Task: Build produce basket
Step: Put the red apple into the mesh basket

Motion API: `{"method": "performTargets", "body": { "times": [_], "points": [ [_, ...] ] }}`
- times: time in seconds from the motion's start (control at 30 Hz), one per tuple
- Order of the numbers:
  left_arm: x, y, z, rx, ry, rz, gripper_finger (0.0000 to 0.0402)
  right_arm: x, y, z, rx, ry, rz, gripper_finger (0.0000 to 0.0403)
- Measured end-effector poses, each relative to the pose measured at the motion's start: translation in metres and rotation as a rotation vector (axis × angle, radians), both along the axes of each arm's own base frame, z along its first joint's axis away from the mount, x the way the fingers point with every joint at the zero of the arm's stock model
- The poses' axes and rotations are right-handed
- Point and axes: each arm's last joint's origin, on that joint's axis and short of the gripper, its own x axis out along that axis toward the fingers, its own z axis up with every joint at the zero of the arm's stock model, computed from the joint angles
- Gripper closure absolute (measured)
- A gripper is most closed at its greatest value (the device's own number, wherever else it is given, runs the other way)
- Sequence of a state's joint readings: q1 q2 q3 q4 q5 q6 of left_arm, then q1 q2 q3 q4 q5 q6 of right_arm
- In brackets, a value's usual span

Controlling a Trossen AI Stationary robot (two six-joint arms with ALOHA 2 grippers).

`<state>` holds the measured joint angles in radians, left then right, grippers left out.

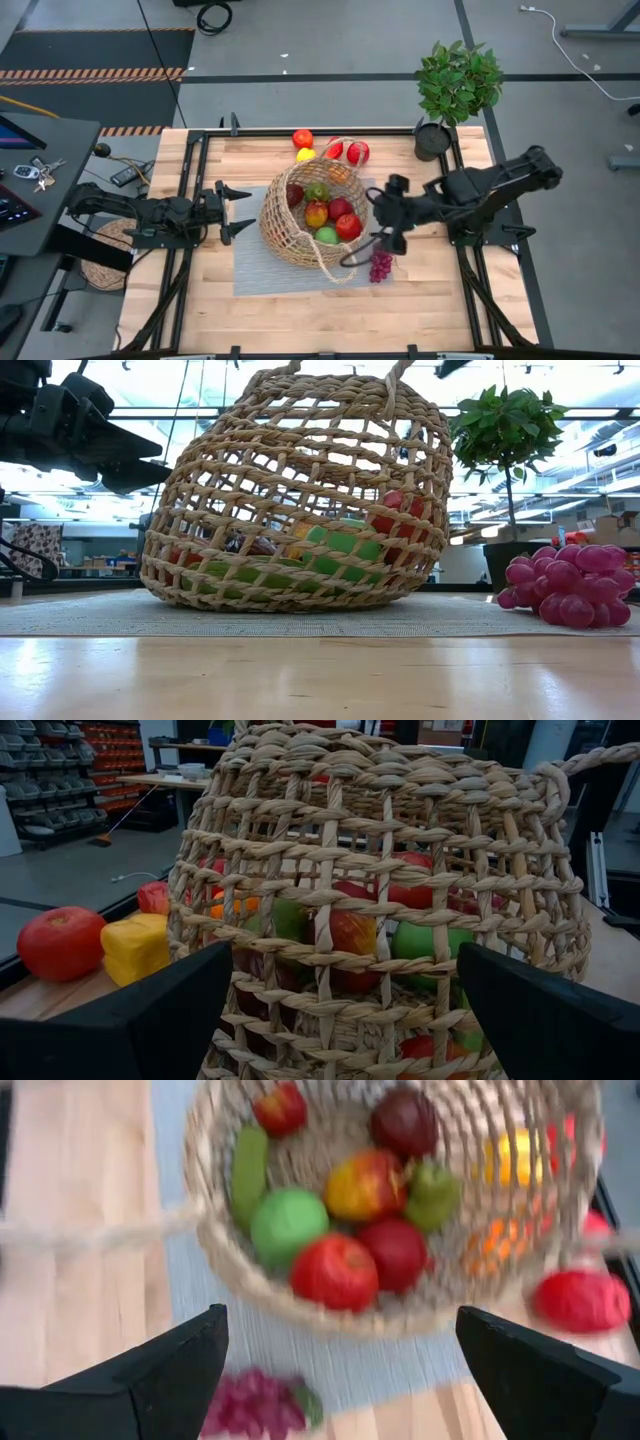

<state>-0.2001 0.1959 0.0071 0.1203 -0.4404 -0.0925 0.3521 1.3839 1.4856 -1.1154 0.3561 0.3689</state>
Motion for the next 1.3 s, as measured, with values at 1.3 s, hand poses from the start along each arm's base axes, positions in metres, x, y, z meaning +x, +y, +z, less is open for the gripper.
{"method": "performTargets", "body": {
  "times": [1.3],
  "points": [
    [0.0,0.0,0.0,0.0,0.0,0.0,0.0008,-0.06,-0.164,-0.151,0.011,-0.323,-0.555,0.0042]
  ]
}}
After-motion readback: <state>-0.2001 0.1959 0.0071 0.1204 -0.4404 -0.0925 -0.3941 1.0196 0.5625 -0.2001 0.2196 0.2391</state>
